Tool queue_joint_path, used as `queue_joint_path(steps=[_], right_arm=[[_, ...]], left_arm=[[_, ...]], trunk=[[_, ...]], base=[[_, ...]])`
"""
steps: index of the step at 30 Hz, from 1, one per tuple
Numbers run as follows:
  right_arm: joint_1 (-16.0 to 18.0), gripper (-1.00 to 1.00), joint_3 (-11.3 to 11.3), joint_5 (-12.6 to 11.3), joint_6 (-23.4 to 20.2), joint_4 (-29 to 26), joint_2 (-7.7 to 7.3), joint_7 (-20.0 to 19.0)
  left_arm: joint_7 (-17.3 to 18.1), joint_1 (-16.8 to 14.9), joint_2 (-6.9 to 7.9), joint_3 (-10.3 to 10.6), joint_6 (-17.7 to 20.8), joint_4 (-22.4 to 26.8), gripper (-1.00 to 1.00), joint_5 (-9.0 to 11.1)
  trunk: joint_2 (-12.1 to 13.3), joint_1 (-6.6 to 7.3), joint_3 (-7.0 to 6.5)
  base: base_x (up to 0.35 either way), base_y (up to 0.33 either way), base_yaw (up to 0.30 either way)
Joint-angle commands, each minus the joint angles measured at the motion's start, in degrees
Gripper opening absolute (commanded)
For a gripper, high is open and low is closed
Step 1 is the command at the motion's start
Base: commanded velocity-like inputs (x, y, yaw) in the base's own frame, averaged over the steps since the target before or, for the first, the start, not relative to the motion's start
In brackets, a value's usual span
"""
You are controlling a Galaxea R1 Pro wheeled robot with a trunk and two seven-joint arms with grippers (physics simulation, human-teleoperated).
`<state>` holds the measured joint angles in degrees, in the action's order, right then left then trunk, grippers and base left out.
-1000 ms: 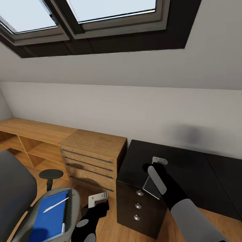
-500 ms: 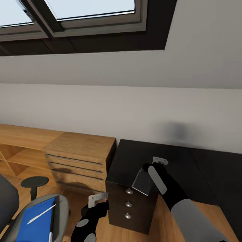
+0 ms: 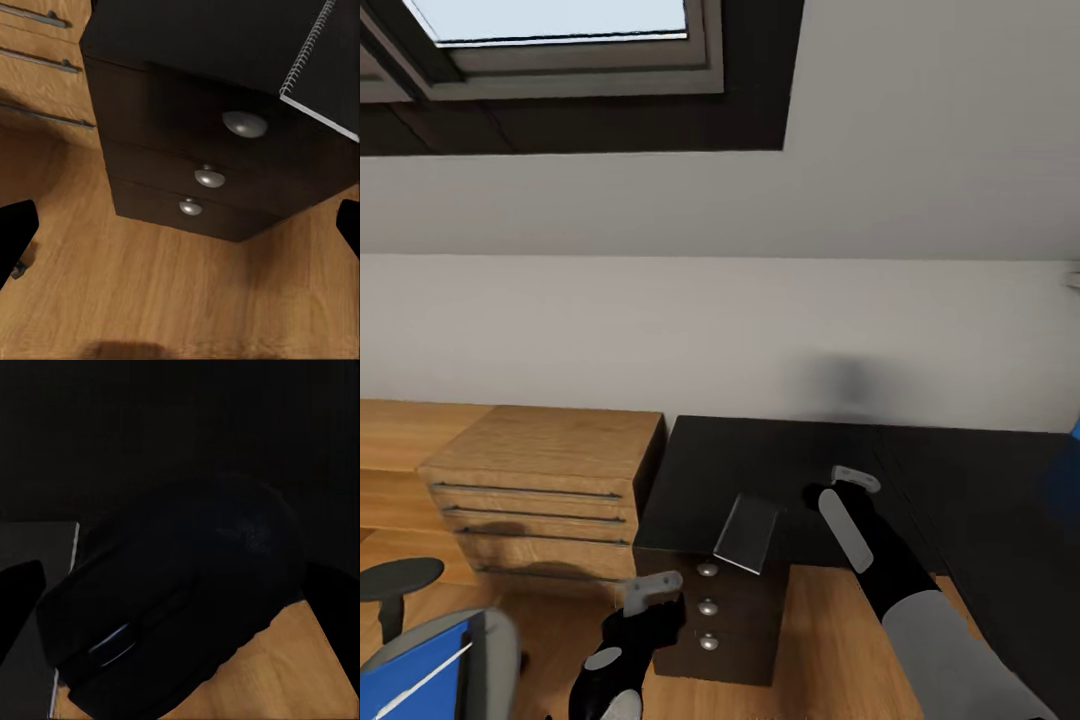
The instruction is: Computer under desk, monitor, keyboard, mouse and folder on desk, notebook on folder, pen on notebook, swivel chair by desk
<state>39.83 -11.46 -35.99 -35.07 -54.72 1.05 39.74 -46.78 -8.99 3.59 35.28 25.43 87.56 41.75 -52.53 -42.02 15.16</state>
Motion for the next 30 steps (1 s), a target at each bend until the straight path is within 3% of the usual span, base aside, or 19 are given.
queue_joint_path(steps=[1, 4, 5, 6, 8, 10, 15, 16, 17, 19, 20, 27, 30], right_arm=[[0.1, -1.0, 0.0, -0.5, -0.1, 0.0, -0.04, 0.5], [0.1, -1.0, 0.5, -0.5, -0.1, 0.0, -0.26, 0.5], [0.1, -1.0, 0.6, -0.5, -0.1, 0.0, -0.28, 0.5], [0.1, -1.0, 0.7, -0.5, -0.1, 0.0, -0.31, 0.5], [0.1, -1.0, 0.7, -0.5, -0.1, 0.0, -0.33, 0.5], [0.1, -1.0, 0.8, -0.5, -0.1, 0.0, -0.39, 0.5], [0.1, -1.0, 0.8, -0.6, -0.1, -0.1, -0.79, 0.4], [0.1, -1.0, 0.8, -0.6, -0.1, -0.1, -0.82, 0.4], [0.1, -1.0, 0.8, -0.6, -0.1, -0.1, -0.86, 0.3], [0.1, -1.0, 0.8, -0.5, -0.1, 0.0, -0.86, -0.7], [0.1, -1.0, 0.8, -0.3, -0.1, 0.2, -1.22, -3.9], [0.1, -1.0, 0.4, -0.3, -0.5, 0.4, -2.37, -6.9], [0.1, -1.0, -1.7, -0.1, -1.3, 0.5, -3.24, -10.2]], left_arm=[[-0.9, -0.1, 0.08, 0.1, 1.3, 0.1, 1.0, 1.2], [-3.8, -0.1, 0.93, -0.1, 6.6, -1.5, 1.0, 8.6], [-4.1, -0.1, 1.31, 0.0, 7.0, -2.0, 1.0, 9.9], [-4.6, -0.1, 2.73, 0.3, 7.7, -3.3, 1.0, 13.0], [-5.0, 0.1, 4.44, 1.4, 8.0, -4.5, 1.0, 15.2], [-5.1, 0.9, 5.69, 2.9, 7.0, -6.7, 1.0, 16.1], [-4.7, 1.9, 6.67, 8.2, -7.9, -18.7, 1.0, 15.5], [-4.6, 1.9, 6.79, 9.5, -10.5, -20.3, 1.0, 14.6], [-4.5, 1.9, 6.72, 12.2, -14.3, -23.4, 1.0, 11.0], [-4.5, 2.0, 6.45, 13.6, -15.7, -25.5, 1.0, 8.6], [-4.3, 2.0, 6.31, 14.4, -19.5, -27.8, 1.0, 7.3], [-2.5, 2.0, 6.26, 14.7, -21.8, -28.6, 1.0, 6.9], [-2.4, 2.0, 6.26, 14.7, -21.8, -28.6, 1.0, 6.9]], trunk=[[-0.1, -0.01, 0.08], [-0.1, -0.01, 0.08], [-0.1, -0.01, 0.08], [-0.1, -0.01, 0.08], [-0.1, -0.01, 0.08], [-0.1, -0.01, 0.08], [-0.1, -0.01, 0.08], [-0.1, -0.01, 0.08], [-0.1, -0.01, 0.08], [-0.1, -0.01, 0.08], [-0.1, -0.01, 0.08], [-0.1, -0.01, 0.08], [-0.1, -0.01, 0.08]], base=[[0.0, 0.0, -0.293], [0.0, 0.0, -0.293], [0.0, 0.0, -0.293], [0.0, 0.0, -0.293], [0.0, 0.0, -0.293], [0.0, 0.0, -0.294], [0.0, 0.0, -0.298], [0.0, 0.0, -0.298], [0.0, 0.0, -0.299], [0.0, 0.0, -0.299], [0.0, 0.0, -0.299], [0.0, 0.0, -0.299], [0.0, 0.0, -0.278]])
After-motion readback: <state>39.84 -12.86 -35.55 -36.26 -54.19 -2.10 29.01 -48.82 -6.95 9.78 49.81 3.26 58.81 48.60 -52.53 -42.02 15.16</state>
